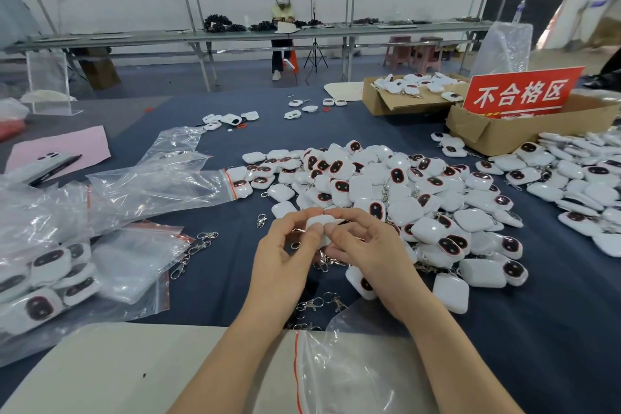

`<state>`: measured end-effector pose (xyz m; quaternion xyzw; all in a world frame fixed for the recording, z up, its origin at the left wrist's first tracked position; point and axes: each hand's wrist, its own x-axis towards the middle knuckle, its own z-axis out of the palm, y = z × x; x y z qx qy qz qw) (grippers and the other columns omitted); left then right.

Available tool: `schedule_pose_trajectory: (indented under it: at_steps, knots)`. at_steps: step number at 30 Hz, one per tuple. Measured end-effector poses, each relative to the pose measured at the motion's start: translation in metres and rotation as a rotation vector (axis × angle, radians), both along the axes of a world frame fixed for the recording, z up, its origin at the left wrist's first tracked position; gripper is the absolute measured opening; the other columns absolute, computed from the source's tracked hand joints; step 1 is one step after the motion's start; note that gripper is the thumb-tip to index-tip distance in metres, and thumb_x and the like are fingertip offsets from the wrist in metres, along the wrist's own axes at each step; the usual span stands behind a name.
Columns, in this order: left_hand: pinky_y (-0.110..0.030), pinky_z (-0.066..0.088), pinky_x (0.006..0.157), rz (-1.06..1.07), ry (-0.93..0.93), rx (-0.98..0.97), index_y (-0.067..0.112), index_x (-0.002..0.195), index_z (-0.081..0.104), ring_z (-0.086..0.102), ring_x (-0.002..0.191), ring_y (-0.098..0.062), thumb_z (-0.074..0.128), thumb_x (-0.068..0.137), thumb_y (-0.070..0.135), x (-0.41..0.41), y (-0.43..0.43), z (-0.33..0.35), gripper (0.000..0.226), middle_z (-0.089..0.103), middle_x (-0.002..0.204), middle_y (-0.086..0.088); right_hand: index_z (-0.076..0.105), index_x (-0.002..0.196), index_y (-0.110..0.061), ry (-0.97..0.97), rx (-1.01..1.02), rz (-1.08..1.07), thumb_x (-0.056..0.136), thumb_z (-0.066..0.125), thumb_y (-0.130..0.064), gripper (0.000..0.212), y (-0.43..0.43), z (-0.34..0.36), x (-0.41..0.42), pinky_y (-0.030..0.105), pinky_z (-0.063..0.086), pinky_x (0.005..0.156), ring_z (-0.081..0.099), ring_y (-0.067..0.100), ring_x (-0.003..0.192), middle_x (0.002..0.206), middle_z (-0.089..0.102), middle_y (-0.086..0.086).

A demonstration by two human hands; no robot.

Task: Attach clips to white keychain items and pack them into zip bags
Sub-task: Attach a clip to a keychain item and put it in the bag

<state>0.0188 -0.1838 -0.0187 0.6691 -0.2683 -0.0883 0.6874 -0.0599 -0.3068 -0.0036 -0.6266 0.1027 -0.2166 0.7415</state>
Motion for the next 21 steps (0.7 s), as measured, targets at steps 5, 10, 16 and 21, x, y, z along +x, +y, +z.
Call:
schedule_pose_trajectory:
  at_steps: [5, 10, 16, 21]
  knots:
    - [-0.043, 0.060, 0.086, -0.015, 0.054, -0.024, 0.030, 0.112, 0.073, 0.072, 0.096, -0.019, 0.063, 0.100, 0.020, -0.0017, -0.0016, 0.0003, 0.018, 0.077, 0.099, 0.002, 0.078, 0.097, -0.026, 0.002, -0.009, 0.004, 0.093, 0.069, -0.011, 0.017, 0.0000, 0.0013, -0.0004, 0.022, 0.059, 0.076, 0.075, 0.016, 0.086, 0.085, 0.077, 0.003]
    - [-0.044, 0.061, 0.085, -0.015, 0.056, -0.028, 0.035, 0.105, 0.074, 0.072, 0.094, -0.022, 0.064, 0.099, 0.023, -0.0026, -0.0007, 0.0006, 0.017, 0.077, 0.096, 0.002, 0.079, 0.087, -0.029, 0.022, -0.002, 0.012, 0.093, 0.070, -0.011, 0.021, 0.0003, 0.0033, 0.0000, 0.020, 0.058, 0.074, 0.075, 0.014, 0.083, 0.086, 0.077, 0.006]
    - [-0.045, 0.062, 0.083, -0.002, 0.072, -0.016, 0.038, 0.101, 0.075, 0.072, 0.091, -0.027, 0.066, 0.098, 0.024, -0.0023, -0.0003, 0.0015, 0.017, 0.077, 0.092, -0.001, 0.078, 0.083, -0.026, 0.040, 0.015, 0.007, 0.091, 0.071, -0.010, 0.020, -0.0002, 0.0038, 0.0000, 0.020, 0.059, 0.071, 0.075, 0.015, 0.080, 0.085, 0.077, 0.004]
    - [-0.044, 0.059, 0.081, 0.001, 0.095, -0.026, 0.040, 0.103, 0.076, 0.068, 0.082, -0.024, 0.066, 0.097, 0.030, -0.0023, -0.0008, 0.0013, 0.015, 0.076, 0.092, -0.003, 0.077, 0.089, -0.023, 0.044, 0.011, -0.004, 0.092, 0.071, -0.014, 0.011, 0.0000, 0.0029, 0.0008, 0.023, 0.060, 0.074, 0.075, 0.018, 0.084, 0.089, 0.077, 0.007]
